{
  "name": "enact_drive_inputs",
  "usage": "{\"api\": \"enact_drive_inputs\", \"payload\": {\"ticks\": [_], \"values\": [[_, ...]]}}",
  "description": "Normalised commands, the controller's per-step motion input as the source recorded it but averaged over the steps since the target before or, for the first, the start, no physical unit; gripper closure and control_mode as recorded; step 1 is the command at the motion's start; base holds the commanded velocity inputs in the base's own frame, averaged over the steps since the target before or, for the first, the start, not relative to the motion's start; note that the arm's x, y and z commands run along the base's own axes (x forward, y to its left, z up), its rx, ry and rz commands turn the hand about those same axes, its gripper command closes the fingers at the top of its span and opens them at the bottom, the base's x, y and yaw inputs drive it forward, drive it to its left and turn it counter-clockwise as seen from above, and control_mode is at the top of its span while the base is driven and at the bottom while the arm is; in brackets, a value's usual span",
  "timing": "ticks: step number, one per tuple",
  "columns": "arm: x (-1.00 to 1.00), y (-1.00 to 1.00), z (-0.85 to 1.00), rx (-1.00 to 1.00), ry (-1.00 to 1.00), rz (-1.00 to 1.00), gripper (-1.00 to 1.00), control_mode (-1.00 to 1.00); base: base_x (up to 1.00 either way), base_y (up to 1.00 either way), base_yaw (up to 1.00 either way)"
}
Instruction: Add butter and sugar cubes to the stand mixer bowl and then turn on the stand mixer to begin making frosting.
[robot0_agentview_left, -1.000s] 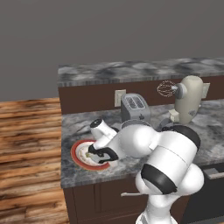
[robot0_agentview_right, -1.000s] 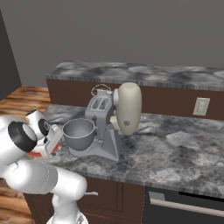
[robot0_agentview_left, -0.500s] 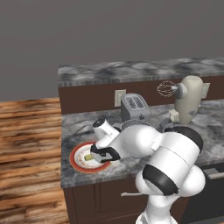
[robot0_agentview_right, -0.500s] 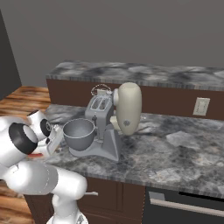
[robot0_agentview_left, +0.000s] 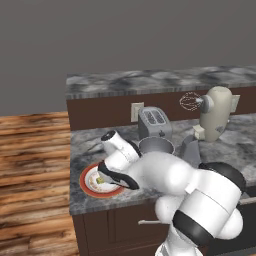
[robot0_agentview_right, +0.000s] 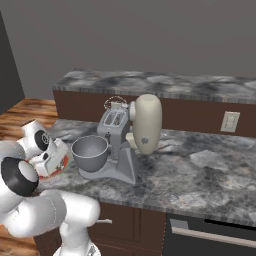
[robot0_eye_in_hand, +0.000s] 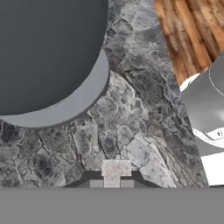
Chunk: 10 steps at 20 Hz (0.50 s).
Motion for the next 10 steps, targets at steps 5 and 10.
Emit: {"api": "enact_drive_inputs", "payload": {"ticks": [5,10], "values": [[-0.53,0.00,1.00,0.00,-0.11,0.00,1.00,-1.00,0.00,0.00,0.00],[-0.20,-0.07,0.92,0.00,-0.04,0.00,1.00,-1.00,0.00,0.00,0.00]]}}
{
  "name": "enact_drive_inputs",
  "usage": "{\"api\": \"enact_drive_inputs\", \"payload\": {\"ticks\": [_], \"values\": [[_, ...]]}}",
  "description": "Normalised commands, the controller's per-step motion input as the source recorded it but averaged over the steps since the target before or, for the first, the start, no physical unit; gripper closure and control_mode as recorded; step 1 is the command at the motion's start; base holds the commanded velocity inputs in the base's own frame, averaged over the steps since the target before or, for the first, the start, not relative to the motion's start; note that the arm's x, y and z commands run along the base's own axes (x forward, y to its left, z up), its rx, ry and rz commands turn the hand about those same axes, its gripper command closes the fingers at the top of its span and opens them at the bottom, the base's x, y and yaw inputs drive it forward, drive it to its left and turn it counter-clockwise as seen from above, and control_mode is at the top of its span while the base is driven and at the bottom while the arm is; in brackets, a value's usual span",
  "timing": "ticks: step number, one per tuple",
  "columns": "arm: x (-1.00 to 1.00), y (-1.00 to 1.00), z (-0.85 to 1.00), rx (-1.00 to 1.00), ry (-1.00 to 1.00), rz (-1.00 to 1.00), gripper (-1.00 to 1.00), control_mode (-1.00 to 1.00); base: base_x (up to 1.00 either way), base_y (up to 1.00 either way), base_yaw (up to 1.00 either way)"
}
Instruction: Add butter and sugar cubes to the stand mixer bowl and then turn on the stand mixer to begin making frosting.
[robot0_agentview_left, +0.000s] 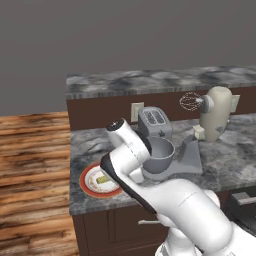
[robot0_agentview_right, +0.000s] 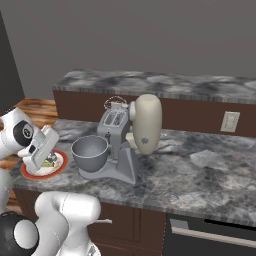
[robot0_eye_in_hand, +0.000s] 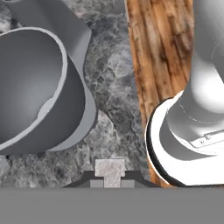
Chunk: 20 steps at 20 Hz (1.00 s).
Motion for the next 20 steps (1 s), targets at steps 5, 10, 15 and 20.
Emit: {"api": "enact_drive_inputs", "payload": {"ticks": [5,10,15,20], "values": [[0.00,-0.27,0.73,0.00,0.00,0.00,1.00,-1.00,0.00,0.00,0.00],[0.02,-0.33,0.61,0.00,0.00,0.00,1.00,-1.00,0.00,0.00,0.00],[0.54,-0.38,0.11,0.00,0.00,0.00,1.00,-1.00,0.00,0.00,0.00],[0.72,-0.16,-0.12,0.00,0.01,0.00,1.00,-1.00,0.00,0.00,0.00]]}}
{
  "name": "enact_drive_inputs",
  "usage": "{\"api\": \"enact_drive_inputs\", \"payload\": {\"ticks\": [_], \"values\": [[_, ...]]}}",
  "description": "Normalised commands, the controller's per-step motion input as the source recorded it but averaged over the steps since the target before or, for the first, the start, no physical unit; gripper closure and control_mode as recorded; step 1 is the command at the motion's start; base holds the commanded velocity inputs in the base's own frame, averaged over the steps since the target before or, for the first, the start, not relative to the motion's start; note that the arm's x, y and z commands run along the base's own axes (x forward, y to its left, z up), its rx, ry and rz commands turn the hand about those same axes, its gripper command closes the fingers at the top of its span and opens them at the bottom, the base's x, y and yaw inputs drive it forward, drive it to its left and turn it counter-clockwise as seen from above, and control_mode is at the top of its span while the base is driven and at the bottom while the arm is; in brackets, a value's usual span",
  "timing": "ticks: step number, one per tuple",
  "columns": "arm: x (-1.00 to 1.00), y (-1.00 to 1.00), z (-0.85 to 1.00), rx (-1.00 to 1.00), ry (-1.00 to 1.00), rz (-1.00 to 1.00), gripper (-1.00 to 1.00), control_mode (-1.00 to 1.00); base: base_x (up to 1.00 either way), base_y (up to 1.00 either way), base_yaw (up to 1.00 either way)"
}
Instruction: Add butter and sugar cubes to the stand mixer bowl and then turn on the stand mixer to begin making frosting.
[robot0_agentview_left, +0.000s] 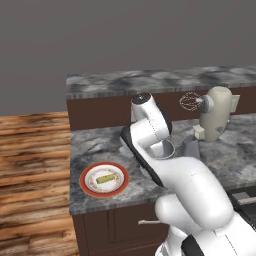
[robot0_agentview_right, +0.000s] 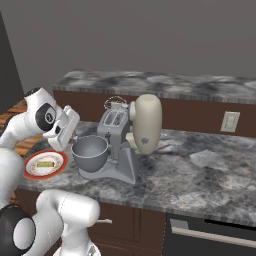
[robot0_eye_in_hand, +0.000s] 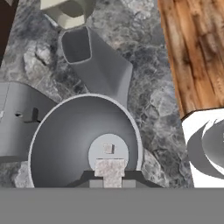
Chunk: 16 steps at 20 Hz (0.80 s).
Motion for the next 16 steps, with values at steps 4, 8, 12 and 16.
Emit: {"api": "enact_drive_inputs", "payload": {"ticks": [4,8,12,16], "values": [[0.61,-0.06,-0.34,0.00,0.02,0.00,1.00,-1.00,0.00,0.00,0.00],[0.44,-0.03,-0.53,0.00,0.01,0.00,1.00,-1.00,0.00,0.00,0.00],[0.43,-0.10,-0.66,0.00,0.05,0.00,1.00,-1.00,0.00,0.00,0.00],[0.38,-0.18,-0.56,0.00,0.05,0.00,1.00,-1.00,0.00,0.00,0.00]]}}
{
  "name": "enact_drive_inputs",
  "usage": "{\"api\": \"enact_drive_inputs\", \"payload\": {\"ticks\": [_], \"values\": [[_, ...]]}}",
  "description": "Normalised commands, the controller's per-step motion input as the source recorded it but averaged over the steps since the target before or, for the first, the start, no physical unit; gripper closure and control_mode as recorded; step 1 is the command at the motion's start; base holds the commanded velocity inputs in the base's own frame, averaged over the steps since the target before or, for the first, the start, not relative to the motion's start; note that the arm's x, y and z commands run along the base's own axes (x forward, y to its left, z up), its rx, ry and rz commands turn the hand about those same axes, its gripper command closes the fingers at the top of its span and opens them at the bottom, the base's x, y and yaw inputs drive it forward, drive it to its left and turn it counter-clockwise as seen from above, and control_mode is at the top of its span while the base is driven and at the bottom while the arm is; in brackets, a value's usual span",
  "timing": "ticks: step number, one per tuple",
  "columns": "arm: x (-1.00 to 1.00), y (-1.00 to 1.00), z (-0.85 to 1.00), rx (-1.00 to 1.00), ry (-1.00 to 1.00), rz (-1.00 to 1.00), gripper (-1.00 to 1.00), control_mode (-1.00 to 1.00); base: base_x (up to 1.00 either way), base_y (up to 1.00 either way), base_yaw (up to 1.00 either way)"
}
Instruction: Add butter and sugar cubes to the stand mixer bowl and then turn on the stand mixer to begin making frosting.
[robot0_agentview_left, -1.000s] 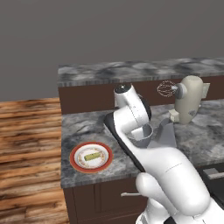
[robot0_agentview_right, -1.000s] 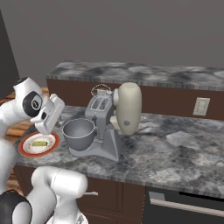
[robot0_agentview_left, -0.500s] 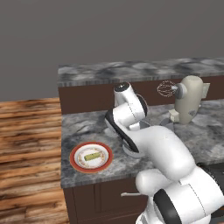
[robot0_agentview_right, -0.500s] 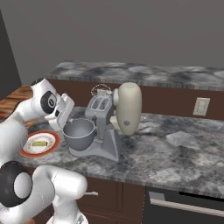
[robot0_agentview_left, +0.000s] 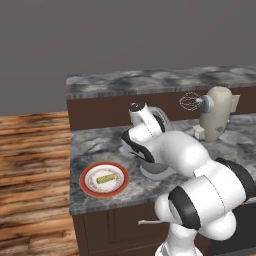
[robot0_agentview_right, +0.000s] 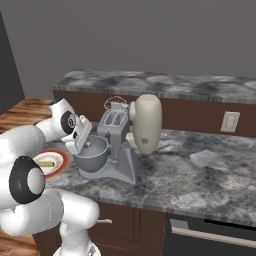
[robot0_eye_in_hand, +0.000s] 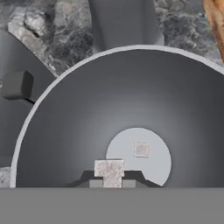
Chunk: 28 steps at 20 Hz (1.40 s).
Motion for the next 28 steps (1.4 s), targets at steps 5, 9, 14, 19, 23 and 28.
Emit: {"api": "enact_drive_inputs", "payload": {"ticks": [5,9,14,19,23,28], "values": [[0.32,-0.08,-0.49,0.00,0.06,0.00,-1.00,-1.00,0.00,0.00,0.00],[0.04,0.00,-0.28,0.00,0.02,0.00,-1.00,-1.00,0.00,0.00,0.00],[-0.37,0.00,0.14,0.00,-0.09,0.00,-1.00,-1.00,0.00,0.00,0.00],[-0.63,0.07,0.80,0.00,-0.15,0.02,-1.00,-1.00,0.00,0.00,0.00],[-0.53,0.51,0.54,0.02,0.00,0.08,-1.00,-1.00,0.00,0.00,0.00],[-0.37,0.79,0.05,0.01,0.00,0.03,-1.00,-1.00,0.00,0.00,0.00]]}}
